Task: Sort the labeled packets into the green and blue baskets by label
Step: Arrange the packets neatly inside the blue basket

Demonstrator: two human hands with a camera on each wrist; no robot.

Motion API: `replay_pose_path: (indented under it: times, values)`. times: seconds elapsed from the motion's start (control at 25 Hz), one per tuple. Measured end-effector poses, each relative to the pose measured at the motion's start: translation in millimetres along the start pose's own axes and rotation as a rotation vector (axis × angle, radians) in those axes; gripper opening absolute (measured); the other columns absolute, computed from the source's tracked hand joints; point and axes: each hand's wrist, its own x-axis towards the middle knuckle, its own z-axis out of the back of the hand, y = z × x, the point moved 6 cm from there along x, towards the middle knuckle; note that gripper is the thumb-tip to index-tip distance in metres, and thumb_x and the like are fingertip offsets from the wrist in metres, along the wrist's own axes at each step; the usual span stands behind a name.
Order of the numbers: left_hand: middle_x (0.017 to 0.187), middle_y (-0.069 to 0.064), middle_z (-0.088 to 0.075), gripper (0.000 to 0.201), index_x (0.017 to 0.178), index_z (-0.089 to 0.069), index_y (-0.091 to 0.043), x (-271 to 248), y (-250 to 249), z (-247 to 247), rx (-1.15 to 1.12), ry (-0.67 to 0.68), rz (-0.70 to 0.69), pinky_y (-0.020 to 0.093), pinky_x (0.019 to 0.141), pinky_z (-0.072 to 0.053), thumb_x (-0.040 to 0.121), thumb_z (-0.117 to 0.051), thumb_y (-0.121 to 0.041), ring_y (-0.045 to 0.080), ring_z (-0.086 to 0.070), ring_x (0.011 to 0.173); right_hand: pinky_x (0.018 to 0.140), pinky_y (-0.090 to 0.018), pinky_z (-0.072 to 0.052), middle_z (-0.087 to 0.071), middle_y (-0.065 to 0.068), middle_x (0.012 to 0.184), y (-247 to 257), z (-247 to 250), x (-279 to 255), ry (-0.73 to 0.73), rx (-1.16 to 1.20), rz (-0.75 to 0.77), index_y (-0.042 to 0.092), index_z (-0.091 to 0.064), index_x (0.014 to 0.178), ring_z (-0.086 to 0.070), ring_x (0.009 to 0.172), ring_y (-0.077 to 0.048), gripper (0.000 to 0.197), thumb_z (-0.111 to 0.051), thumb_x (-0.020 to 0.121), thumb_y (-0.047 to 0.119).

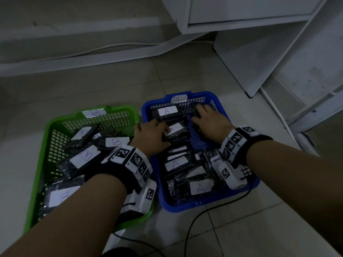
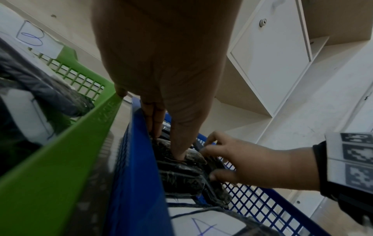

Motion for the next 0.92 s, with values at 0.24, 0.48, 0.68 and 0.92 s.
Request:
replay_pose_path:
  times: [0.24, 0.48, 0.68, 0.92]
  values:
    - [0.133, -0.001, -0.042, 0.044, 0.123, -0.048, -0.035, -1.8, -0.9, 0.5, -0.011, -0.011, -0.004, 0.057, 0.113, -0.009, 0.083, -0.062, -0.042, 0.027, -0.037, 0.13, 0.109, -0.055, -0.03, -0.011, -0.011, 0.155, -10.8, -12.1, 0.5, 0.121, 0.14, -0.02, 0.033, -0.049, 0.134, -0.017, 0.139, -0.041, 0.057, -0.068, 0.08, 0.031]
    - [0.122, -0.006, -0.04, 0.018, 0.104, -0.061, -0.047, -3.3, -11.3, 3.8, 0.041, 0.023, -0.086, 0.062, 0.111, -0.011, 0.087, -0.056, -0.042, 0.022, -0.034, 0.123, 0.113, -0.042, -0.03, -0.011, -0.01, 0.155, -33.9, -10.3, -5.7, 0.077, 0.398, -0.038, 0.037, -0.049, 0.134, -0.018, 0.141, -0.035, 0.065, -0.074, 0.077, 0.019]
    - [0.126, -0.008, -0.042, 0.019, 0.106, -0.064, -0.041, -3.3, -14.9, 1.9, 0.058, 0.02, -0.069, 0.063, 0.112, -0.007, 0.088, -0.056, -0.039, 0.023, -0.033, 0.125, 0.091, -0.039, -0.045, -0.043, -0.017, 0.126, -38.4, -0.2, -5.1, -0.024, 0.401, -0.151, 0.015, -0.049, 0.13, -0.046, 0.116, -0.036, 0.063, -0.077, 0.074, 0.017]
    - [0.114, -0.006, -0.056, 0.031, 0.107, -0.065, -0.03, -15.2, -32.3, 3.8, -0.103, 0.034, -0.311, 0.035, 0.095, -0.04, 0.079, -0.068, -0.044, 0.019, -0.048, 0.11, 0.082, -0.036, -0.044, -0.047, -0.014, 0.118, -29.7, 16.4, -16.5, -0.038, 0.402, -0.157, 0.01, -0.055, 0.116, -0.048, 0.108, -0.032, 0.052, -0.078, 0.073, 0.027]
